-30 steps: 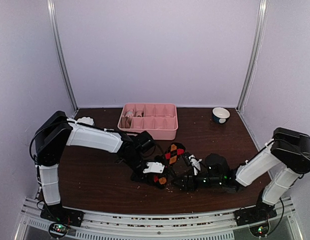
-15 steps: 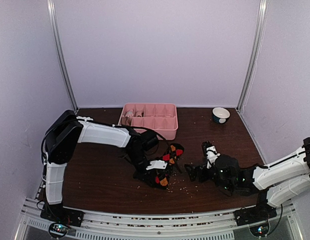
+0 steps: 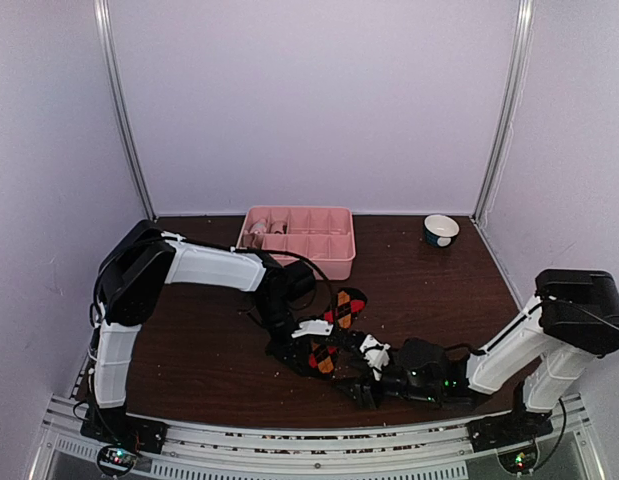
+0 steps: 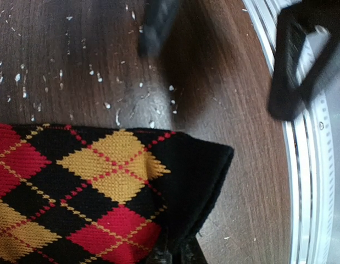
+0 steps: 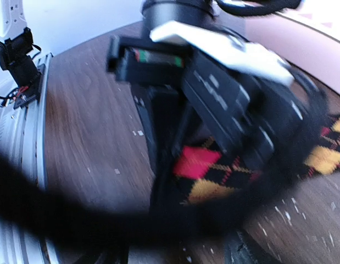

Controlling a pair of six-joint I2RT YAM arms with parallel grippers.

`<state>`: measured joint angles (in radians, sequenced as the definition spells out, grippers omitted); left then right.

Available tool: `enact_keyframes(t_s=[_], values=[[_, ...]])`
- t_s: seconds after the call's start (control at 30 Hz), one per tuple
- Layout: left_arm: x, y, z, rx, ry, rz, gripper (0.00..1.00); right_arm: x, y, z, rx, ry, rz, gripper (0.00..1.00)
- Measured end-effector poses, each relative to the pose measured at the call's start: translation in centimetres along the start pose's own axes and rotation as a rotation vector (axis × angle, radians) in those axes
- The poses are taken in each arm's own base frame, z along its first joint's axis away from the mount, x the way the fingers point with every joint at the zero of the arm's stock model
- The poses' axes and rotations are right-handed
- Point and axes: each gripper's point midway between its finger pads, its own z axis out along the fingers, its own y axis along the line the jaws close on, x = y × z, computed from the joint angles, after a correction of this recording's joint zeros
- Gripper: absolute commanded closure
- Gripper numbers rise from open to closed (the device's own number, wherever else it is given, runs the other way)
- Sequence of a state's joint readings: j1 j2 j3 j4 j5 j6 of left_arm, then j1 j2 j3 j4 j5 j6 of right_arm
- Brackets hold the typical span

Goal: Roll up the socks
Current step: Roll the sock at the center of the board.

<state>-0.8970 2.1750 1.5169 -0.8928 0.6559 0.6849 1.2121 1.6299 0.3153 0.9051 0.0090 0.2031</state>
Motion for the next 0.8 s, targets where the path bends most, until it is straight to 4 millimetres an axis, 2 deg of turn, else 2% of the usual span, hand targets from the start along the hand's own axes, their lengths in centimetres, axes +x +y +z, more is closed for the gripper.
enact_keyframes(t_s=[0.1, 0.2, 0.37, 0.47, 0.6, 0.7, 0.8], values=[[0.0, 0.0, 0.0, 0.0, 0.0, 0.0, 0.97, -1.4, 1.3, 1.6, -0.045, -0.025, -0.017, 0.45], [0.0, 0.0, 0.0, 0.001, 0.001, -0.001, 0.97, -2.0, 1.7, 2.4, -0.056, -0.044, -0.032, 0.47], [0.0, -0.1, 0.0, 0.004, 0.001, -0.003, 0.96, -1.4, 2.1, 2.9, -0.062, -0.035, -0.061, 0.55], [0.1, -0.2, 0.0, 0.011, 0.0, -0.007, 0.96, -1.3, 2.1, 2.9, -0.058, -0.037, -0.068, 0.49], [0.3, -0.2, -0.2, 0.02, -0.001, -0.021, 0.96, -0.6, 1.0, 0.5, -0.018, -0.07, -0.037, 0.39], [0.6, 0.0, -0.4, 0.02, -0.007, -0.033, 0.96, -0.2, -0.1, -1.6, 0.016, -0.099, -0.004, 0.4], [0.7, 0.0, -0.5, 0.028, -0.017, -0.044, 0.96, -0.2, -0.8, -2.7, 0.042, -0.132, 0.032, 0.42]])
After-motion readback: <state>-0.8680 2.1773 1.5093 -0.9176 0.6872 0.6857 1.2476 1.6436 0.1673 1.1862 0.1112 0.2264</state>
